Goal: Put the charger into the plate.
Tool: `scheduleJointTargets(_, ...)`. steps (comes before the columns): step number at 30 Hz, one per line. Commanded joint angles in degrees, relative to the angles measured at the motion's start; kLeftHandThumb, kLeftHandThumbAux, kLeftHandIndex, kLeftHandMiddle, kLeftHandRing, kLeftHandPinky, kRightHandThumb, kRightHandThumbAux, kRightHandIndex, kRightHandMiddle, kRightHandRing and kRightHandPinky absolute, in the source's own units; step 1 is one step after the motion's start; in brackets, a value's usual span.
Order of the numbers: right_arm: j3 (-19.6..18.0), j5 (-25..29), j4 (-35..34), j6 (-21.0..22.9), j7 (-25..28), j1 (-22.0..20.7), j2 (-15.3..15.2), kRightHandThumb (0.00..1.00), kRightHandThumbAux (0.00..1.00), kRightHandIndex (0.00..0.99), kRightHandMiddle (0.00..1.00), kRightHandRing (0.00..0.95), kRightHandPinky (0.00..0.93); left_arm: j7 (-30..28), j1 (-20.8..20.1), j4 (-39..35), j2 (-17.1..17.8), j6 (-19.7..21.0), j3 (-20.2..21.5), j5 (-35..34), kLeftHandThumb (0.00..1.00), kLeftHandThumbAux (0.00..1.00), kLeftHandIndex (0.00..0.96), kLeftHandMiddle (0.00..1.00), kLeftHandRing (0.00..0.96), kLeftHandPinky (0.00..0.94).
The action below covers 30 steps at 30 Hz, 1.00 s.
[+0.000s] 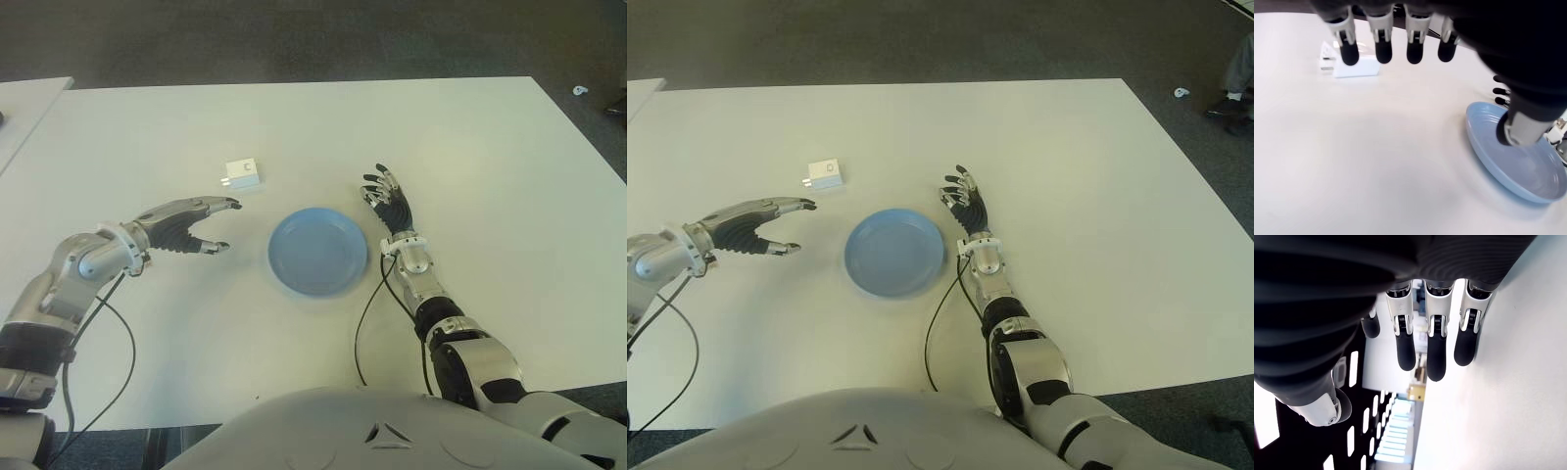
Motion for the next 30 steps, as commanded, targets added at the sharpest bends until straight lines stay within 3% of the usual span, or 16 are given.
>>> scheduleJointTargets(1, -0.2, 0.3, 4.3, 5.0, 0.3, 5.1, 0.8, 0.107, 0.624, 0.0, 0.254, 0.288, 0.266, -0.6, 2.7, -1.2, 0.5, -0.9, 1.1, -0.7, 0.0, 0.494, 0.0, 0.009, 0.03, 0.063)
scheduleJointTargets(6, -0.2, 0.4, 4.5, 5.0, 0.5, 4.9, 0.8, 0.107, 0.622, 0.0, 0.253, 0.288, 0.269, 2.3, 3.2, -0.6, -0.3, -2.9, 2.1, 1.3, 0.0, 0.512, 0.0, 0.019, 0.036, 0.072)
scheduleJointTargets(10, -0.2, 0.3, 4.7, 5.0, 0.5, 4.7, 0.8, 0.103, 0.621, 0.0, 0.252, 0.288, 0.269, 8.4, 0.3, 3.7, -1.4, -6.2, 1.5, 6.7, 0.0, 0.526, 0.0, 0.027, 0.036, 0.062)
scheduleJointTargets(14, -0.1, 0.1, 5.1, 5.0, 0.5, 4.4, 0.7, 0.095, 0.611, 0.0, 0.252, 0.288, 0.257, 17.5, -5.1, 10.5, -3.2, -7.8, -1.0, 15.2, 0.0, 0.523, 0.0, 0.012, 0.013, 0.019)
scheduleJointTargets(21, 0.0, -0.1, 5.9, 4.6, 0.4, 3.9, 0.6, 0.089, 0.604, 0.0, 0.255, 0.287, 0.256, 33.3, -14.4, 22.3, -7.2, -4.7, -7.5, 28.5, 0.0, 0.487, 0.0, 0.0, 0.0, 0.001)
scheduleJointTargets(25, 0.0, -0.1, 6.2, 4.5, 0.6, 3.7, 0.5, 0.09, 0.604, 0.0, 0.254, 0.283, 0.249, 44.7, -22.4, 35.4, -11.5, 0.2, -13.5, 35.7, 0.005, 0.46, 0.0, 0.0, 0.0, 0.0)
scheduleJointTargets(30, 0.2, -0.1, 6.5, 4.5, 0.9, 3.6, 0.3, 0.093, 0.594, 0.0, 0.248, 0.279, 0.248, 50.6, -27.9, 44.9, -14.6, 2.9, -17.6, 37.6, 0.011, 0.443, 0.0, 0.0, 0.0, 0.0)
